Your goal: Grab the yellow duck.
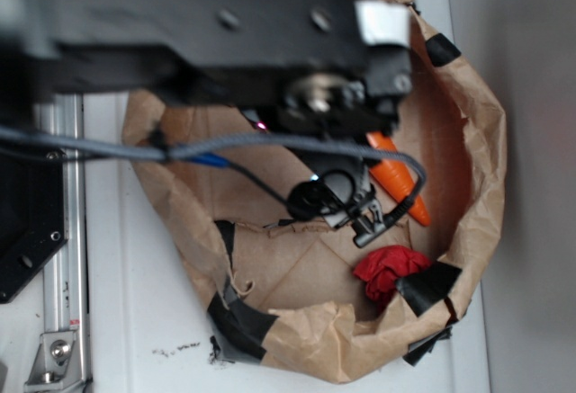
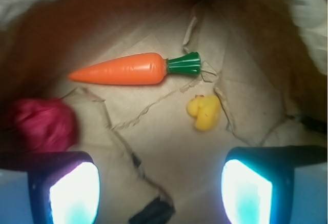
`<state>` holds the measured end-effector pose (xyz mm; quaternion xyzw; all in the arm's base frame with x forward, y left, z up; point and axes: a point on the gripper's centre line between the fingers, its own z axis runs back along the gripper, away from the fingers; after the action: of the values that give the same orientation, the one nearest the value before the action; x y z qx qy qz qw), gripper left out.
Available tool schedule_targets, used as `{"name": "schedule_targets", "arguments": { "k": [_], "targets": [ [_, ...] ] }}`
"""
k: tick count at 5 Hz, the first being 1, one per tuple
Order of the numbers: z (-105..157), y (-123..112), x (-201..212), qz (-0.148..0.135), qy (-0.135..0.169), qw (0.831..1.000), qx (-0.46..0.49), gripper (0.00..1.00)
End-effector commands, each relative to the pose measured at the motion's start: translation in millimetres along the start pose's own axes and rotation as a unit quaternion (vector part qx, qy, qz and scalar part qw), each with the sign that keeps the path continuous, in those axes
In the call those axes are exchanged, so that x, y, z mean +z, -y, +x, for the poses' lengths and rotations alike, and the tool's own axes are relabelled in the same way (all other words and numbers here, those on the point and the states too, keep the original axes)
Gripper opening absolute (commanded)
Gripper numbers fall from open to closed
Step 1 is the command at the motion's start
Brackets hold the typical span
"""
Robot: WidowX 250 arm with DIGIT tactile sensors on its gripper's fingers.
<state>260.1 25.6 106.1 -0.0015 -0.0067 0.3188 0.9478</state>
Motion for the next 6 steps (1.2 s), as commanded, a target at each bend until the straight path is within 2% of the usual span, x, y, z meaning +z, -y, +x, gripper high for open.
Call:
{"name": "schedule_targets", "arguments": {
  "k": [1,2,6],
  "targets": [
    [11.1,-43.1,-26.9,0.043,-0.004,0.998,0.041,1.00],
    [8.3,-57.6,-31.2,0.051,-0.006,0.997,0.060,1.00],
    [8.3,-57.6,-31.2,0.051,-0.006,0.997,0.060,1.00]
  ]
}}
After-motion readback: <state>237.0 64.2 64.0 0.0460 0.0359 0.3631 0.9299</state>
